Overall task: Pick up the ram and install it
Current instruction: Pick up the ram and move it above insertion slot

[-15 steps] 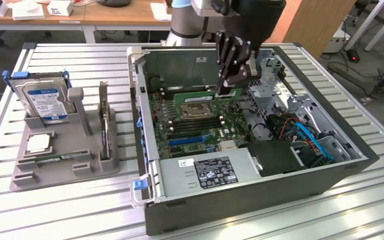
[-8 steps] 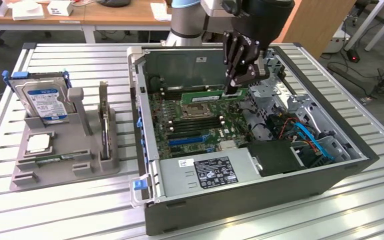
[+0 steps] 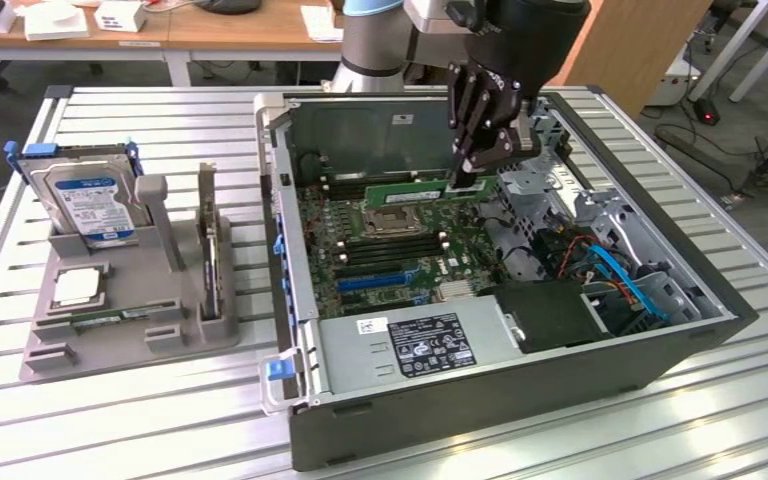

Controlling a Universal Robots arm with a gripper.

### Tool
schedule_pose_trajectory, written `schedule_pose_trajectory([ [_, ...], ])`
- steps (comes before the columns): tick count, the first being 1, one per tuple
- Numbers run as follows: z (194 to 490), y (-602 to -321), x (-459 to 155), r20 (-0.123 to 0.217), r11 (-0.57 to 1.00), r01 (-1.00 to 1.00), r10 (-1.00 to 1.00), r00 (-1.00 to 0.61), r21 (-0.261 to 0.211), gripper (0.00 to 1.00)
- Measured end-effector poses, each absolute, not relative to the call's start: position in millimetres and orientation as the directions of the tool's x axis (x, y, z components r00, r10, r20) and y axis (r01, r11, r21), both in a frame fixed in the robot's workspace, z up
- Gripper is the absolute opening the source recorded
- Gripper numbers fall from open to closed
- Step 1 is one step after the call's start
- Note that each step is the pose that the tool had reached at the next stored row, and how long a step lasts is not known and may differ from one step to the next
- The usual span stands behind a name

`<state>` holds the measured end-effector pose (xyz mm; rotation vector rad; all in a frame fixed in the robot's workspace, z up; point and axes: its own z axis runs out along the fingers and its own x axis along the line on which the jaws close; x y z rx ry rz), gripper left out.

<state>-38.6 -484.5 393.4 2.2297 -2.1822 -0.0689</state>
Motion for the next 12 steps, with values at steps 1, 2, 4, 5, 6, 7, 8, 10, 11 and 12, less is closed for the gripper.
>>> schedule_pose_trajectory([
  [1,393,-483,-39,-0.017,-0.022,-0.999,-1.0,0.021,0.046,0.11],
  [2,393,-482,-39,-0.017,-0.022,-0.999,-1.0,0.021,0.046,0.11],
  [4,393,-479,-39,-0.017,-0.022,-0.999,-1.0,0.021,0.046,0.11],
  [5,393,-477,-39,-0.017,-0.022,-0.999,-1.0,0.021,0.046,0.11],
  [6,393,-476,-39,-0.017,-0.022,-0.999,-1.0,0.021,0.046,0.11],
  [7,393,-474,-39,-0.017,-0.022,-0.999,-1.0,0.021,0.046,0.11],
  [8,393,-472,-39,-0.017,-0.022,-0.999,-1.0,0.021,0.046,0.11],
  [10,392,-467,-39,-0.017,-0.022,-0.999,-1.0,0.021,0.046,0.11],
  [11,392,-465,-39,-0.017,-0.022,-0.999,-1.0,0.021,0.046,0.11],
  [12,392,-462,-39,-0.017,-0.022,-0.999,-1.0,0.021,0.046,0.11],
])
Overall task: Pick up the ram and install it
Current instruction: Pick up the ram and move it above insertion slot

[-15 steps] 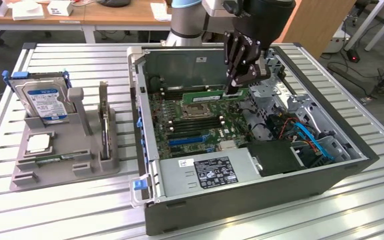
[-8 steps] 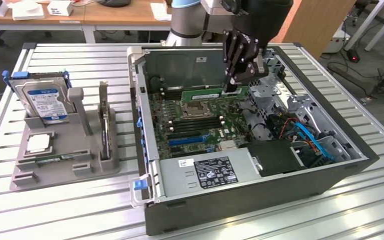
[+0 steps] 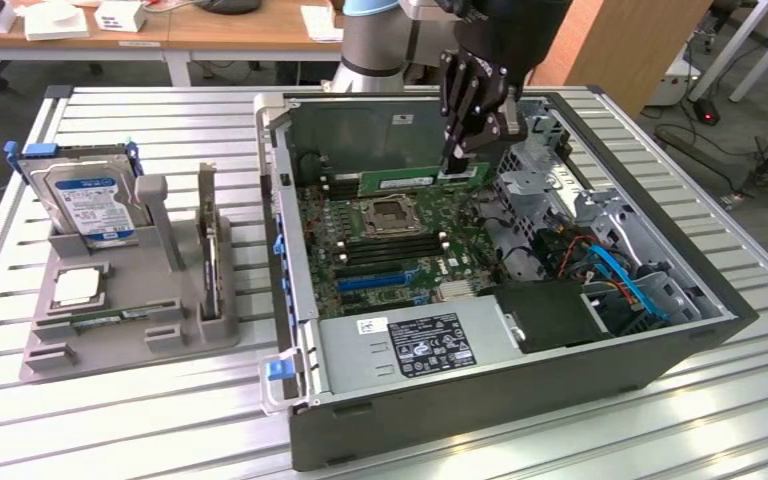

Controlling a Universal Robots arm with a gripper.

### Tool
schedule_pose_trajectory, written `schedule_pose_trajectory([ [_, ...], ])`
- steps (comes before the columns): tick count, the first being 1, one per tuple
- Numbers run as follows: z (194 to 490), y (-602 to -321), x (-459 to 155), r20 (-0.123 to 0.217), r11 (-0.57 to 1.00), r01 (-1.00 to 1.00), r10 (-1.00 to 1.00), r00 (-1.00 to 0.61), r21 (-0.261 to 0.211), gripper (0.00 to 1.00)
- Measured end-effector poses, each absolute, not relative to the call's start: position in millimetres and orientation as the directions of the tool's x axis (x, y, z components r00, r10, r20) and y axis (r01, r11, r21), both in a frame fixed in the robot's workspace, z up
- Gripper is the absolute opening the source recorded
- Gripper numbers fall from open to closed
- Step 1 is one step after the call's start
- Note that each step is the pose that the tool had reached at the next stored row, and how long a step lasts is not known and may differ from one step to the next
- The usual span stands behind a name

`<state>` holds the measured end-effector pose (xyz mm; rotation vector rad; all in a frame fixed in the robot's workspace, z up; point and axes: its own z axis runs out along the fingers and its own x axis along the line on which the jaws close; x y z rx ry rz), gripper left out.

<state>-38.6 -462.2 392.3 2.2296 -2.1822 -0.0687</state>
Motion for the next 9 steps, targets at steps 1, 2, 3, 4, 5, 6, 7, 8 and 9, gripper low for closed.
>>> schedule_pose_trajectory([
  [1,392,-460,-39,-0.017,-0.022,-0.999,-1.0,0.021,0.046,0.11],
  [2,392,-458,-39,-0.017,-0.022,-0.999,-1.0,0.021,0.046,0.11],
  [3,392,-456,-39,-0.017,-0.022,-0.999,-1.0,0.021,0.046,0.11],
  [4,392,-453,-39,-0.017,-0.022,-0.999,-1.0,0.021,0.046,0.11],
  [5,392,-451,-39,-0.017,-0.022,-0.999,-1.0,0.021,0.046,0.11],
  [6,392,-449,-39,-0.017,-0.022,-0.999,-1.0,0.021,0.046,0.11],
  [7,392,-447,-39,-0.017,-0.022,-0.999,-1.0,0.021,0.046,0.11],
  [8,392,-445,-39,-0.017,-0.022,-0.999,-1.0,0.021,0.046,0.11],
  [9,392,-444,-39,-0.017,-0.021,-0.999,-1.0,0.021,0.046,0.11],
])
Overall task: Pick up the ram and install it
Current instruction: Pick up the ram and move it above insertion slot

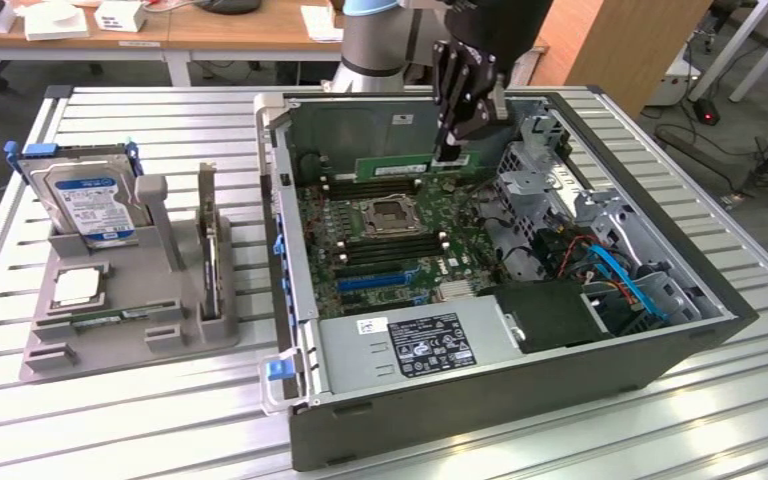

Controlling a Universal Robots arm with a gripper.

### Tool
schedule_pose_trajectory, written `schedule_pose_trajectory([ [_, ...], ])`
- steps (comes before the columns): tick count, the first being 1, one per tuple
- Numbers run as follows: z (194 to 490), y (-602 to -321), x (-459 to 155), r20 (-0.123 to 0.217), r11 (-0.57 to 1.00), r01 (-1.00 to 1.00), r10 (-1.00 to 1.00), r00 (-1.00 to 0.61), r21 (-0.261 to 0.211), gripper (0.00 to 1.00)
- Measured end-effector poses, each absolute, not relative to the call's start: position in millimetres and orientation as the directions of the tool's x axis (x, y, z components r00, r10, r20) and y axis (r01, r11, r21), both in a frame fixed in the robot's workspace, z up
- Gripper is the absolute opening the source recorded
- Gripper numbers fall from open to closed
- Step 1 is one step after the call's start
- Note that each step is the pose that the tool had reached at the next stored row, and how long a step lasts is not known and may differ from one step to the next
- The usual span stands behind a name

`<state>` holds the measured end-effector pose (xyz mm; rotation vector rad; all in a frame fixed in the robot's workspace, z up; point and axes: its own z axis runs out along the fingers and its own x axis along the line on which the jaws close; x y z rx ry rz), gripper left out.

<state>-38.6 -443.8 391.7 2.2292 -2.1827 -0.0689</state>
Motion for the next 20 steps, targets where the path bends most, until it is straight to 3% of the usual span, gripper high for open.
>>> schedule_pose_trajectory([
  [20,376,-444,-38,-0.017,-0.021,-0.999,-1.0,0.021,0.046,0.11],
])
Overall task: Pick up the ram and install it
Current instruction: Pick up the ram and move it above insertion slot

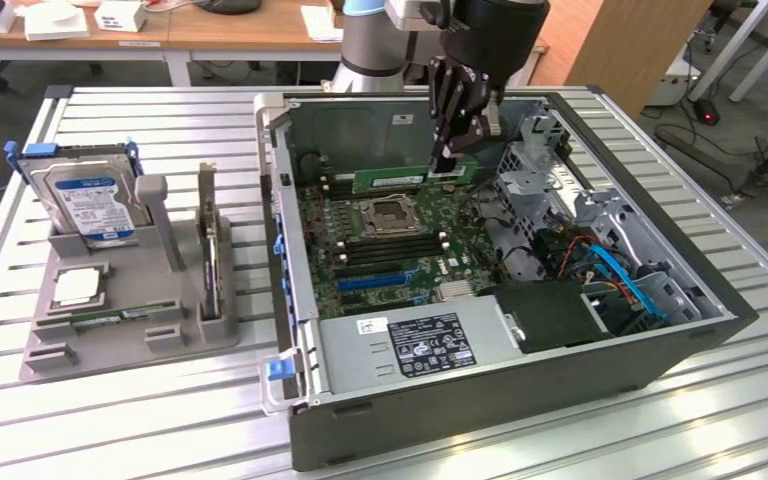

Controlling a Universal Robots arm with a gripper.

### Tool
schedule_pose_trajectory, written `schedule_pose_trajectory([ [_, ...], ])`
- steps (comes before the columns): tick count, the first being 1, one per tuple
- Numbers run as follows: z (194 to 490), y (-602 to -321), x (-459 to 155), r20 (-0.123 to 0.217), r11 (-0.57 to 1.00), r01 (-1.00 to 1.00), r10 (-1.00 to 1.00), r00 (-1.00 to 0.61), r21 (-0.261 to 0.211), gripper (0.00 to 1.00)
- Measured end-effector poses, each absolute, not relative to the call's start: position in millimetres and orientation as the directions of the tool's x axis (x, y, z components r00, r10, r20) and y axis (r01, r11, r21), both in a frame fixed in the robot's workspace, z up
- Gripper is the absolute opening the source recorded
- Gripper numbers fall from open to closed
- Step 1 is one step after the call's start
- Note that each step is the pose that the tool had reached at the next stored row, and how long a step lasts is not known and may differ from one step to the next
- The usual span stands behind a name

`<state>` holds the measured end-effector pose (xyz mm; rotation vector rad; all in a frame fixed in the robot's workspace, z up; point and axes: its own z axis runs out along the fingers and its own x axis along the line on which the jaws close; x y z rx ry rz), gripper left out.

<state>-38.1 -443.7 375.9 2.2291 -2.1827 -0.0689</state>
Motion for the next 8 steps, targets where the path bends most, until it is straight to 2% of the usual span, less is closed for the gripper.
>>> schedule_pose_trajectory([
  [8,376,-444,-23,-0.017,-0.021,-0.999,-1.0,0.021,0.048,0.11],
])
